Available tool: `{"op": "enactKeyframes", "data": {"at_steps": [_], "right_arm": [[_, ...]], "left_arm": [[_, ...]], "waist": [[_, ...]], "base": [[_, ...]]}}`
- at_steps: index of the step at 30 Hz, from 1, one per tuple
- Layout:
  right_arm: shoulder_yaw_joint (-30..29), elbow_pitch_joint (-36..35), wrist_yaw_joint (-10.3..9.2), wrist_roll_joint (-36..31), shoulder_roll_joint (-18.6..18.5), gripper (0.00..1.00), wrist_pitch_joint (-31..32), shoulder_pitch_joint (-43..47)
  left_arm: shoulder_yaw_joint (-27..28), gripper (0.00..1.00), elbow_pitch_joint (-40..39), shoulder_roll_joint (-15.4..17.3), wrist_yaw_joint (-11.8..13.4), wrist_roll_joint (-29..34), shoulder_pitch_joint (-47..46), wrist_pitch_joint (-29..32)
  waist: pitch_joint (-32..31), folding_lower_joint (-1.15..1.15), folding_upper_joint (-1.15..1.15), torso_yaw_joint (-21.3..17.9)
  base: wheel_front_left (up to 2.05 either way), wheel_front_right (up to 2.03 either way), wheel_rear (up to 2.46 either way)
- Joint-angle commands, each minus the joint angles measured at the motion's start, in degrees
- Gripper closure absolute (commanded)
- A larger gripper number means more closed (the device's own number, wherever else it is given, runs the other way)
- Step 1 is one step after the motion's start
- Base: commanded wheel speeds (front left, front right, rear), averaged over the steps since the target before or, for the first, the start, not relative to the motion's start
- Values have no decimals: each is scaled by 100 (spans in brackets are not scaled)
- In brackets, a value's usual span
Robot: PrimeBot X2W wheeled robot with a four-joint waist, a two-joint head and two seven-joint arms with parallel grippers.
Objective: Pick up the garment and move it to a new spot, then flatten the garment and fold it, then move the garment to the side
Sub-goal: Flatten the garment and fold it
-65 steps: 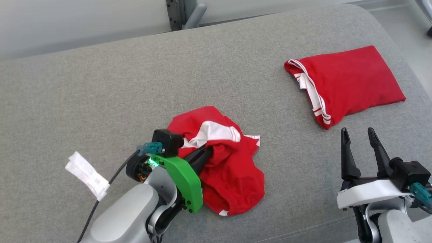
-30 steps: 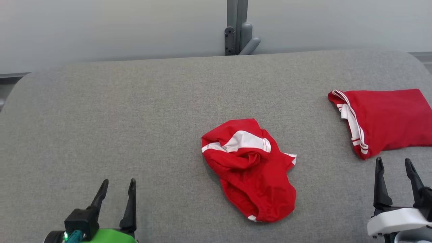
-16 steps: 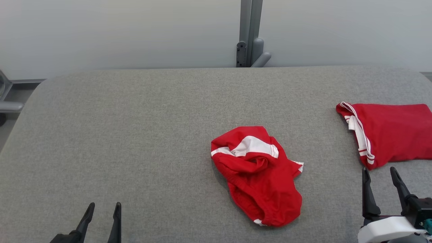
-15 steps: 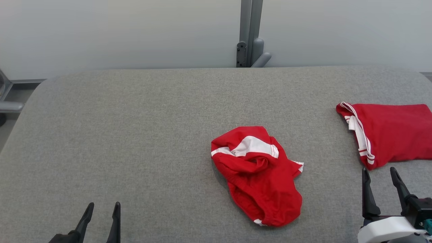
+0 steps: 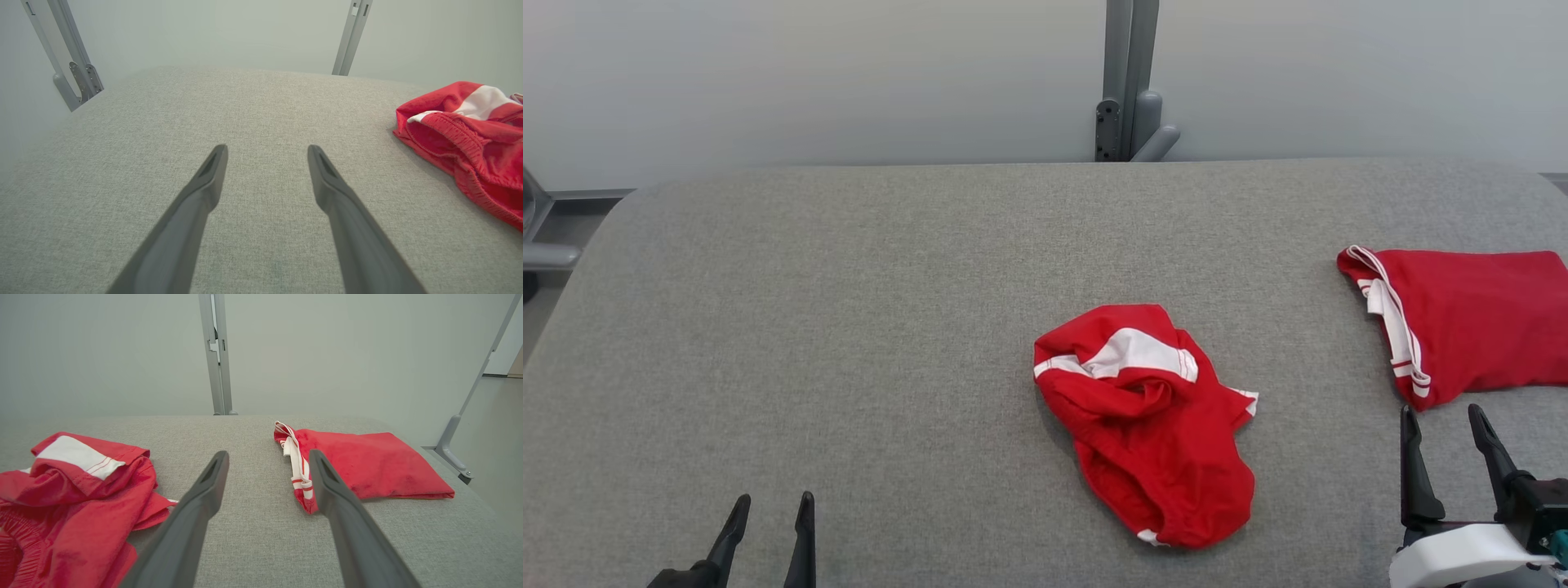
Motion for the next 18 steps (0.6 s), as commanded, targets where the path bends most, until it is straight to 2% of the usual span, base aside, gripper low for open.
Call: {"op": "enactKeyframes", "data": {"at_steps": [1,14,18], "right_arm": [[-15,-11,-9,-6,-17,0,-15,26],[-12,25,-9,-3,-17,0,-15,-70],[-19,13,-9,8,-17,0,-15,-128]], "left_arm": [[31,0,18,-16,-29,78,-67,-15],[-81,0,-46,29,-38,31,-237,-16],[-351,0,-131,9,-38,-34,-467,-15]], "waist": [[12,0,0,9],[84,0,0,-30],[143,0,0,-56]], "base": [[0,0,0],[0,0,0],[0,0,0]]}}
